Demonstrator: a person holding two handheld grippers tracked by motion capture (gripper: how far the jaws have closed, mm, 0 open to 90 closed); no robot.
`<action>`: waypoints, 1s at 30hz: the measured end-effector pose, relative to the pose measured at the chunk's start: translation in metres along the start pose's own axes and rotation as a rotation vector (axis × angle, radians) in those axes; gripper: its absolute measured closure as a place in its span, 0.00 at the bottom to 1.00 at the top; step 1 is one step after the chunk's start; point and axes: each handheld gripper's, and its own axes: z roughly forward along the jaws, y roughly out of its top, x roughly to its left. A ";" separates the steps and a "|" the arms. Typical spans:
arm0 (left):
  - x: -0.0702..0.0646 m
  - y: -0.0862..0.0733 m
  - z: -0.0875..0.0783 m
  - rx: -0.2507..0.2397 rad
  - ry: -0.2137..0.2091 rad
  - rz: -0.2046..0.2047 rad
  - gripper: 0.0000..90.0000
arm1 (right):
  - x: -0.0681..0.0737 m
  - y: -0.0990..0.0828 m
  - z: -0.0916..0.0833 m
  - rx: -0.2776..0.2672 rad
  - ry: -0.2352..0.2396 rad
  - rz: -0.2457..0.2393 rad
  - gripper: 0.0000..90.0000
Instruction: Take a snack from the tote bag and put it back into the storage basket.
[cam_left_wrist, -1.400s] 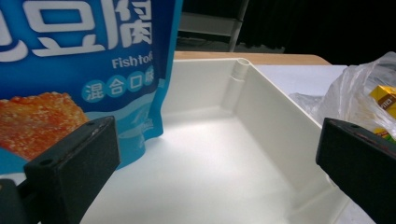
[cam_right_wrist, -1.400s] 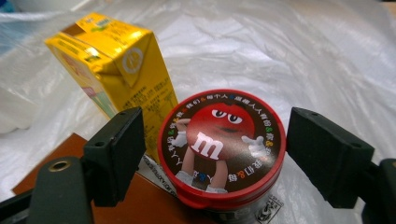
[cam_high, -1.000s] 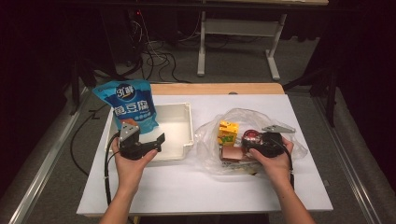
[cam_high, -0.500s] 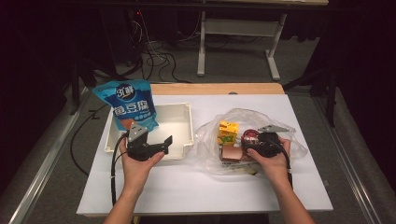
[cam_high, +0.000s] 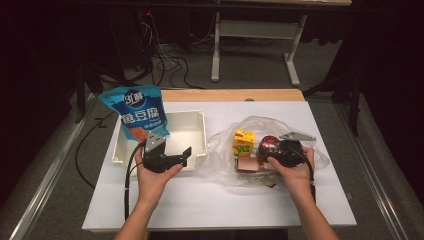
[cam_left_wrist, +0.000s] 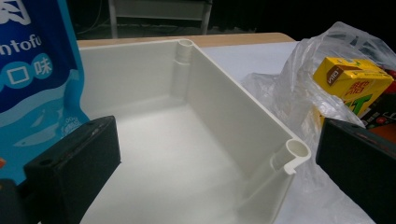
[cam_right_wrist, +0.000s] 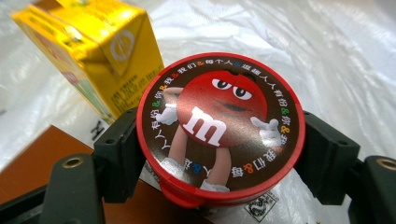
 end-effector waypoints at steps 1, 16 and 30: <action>-0.001 0.000 0.001 0.003 -0.002 0.004 0.00 | 0.000 0.001 -0.002 -0.002 0.001 -0.003 0.29; -0.036 0.007 0.014 0.012 -0.069 0.049 0.00 | 0.003 0.020 -0.028 -0.058 0.022 -0.010 0.29; -0.079 0.007 0.033 0.035 -0.133 0.135 0.00 | 0.016 0.034 -0.048 -0.095 0.057 -0.018 0.29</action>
